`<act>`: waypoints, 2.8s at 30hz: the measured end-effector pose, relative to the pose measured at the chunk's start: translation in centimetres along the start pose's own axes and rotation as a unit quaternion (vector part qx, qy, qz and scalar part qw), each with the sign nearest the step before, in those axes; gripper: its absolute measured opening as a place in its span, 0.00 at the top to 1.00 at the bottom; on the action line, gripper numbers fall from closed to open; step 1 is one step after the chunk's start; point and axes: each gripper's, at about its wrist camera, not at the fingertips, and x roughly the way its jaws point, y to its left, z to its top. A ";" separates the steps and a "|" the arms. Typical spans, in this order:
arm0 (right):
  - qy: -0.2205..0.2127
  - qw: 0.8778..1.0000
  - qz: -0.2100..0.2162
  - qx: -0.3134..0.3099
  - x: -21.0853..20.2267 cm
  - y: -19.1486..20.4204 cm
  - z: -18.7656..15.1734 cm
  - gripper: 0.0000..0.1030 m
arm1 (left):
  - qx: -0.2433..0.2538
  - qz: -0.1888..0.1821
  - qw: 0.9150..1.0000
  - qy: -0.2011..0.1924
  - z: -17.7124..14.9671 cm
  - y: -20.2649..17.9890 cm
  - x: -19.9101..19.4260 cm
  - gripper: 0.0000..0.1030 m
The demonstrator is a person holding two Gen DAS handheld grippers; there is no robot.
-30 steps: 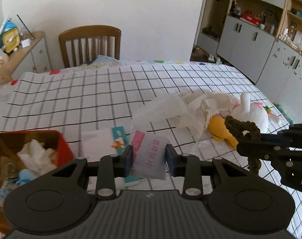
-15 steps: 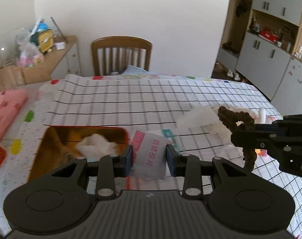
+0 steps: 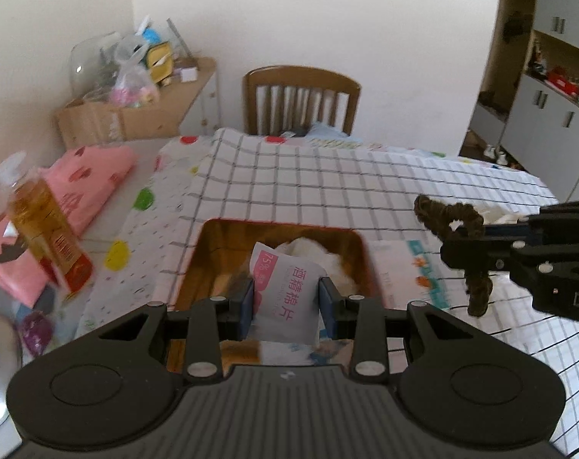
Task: Organize soft objects
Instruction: 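Carry the sachet and bracelet over the red tin with both tools, then open both tools to drop the sachet and bracelet into the tin, then withdraw both tools from the tin toward the plush toy and duck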
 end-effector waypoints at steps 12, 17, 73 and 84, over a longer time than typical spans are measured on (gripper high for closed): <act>0.032 0.999 0.020 -0.035 7.1 0.7 1.8 0.87 | 0.001 0.039 0.998 0.052 -0.9 3.5 4.5 0.66; 0.055 0.997 0.025 -0.041 10.6 0.4 1.9 0.87 | 0.016 0.044 0.997 0.067 -0.9 2.8 6.5 0.66; 0.048 0.997 0.051 0.010 7.8 -1.9 0.2 0.35 | -0.008 0.036 0.997 0.061 0.3 2.6 6.0 0.27; 0.020 0.999 0.037 0.020 3.2 -1.6 -0.6 0.25 | 0.014 0.004 1.000 0.024 0.0 0.8 2.2 0.20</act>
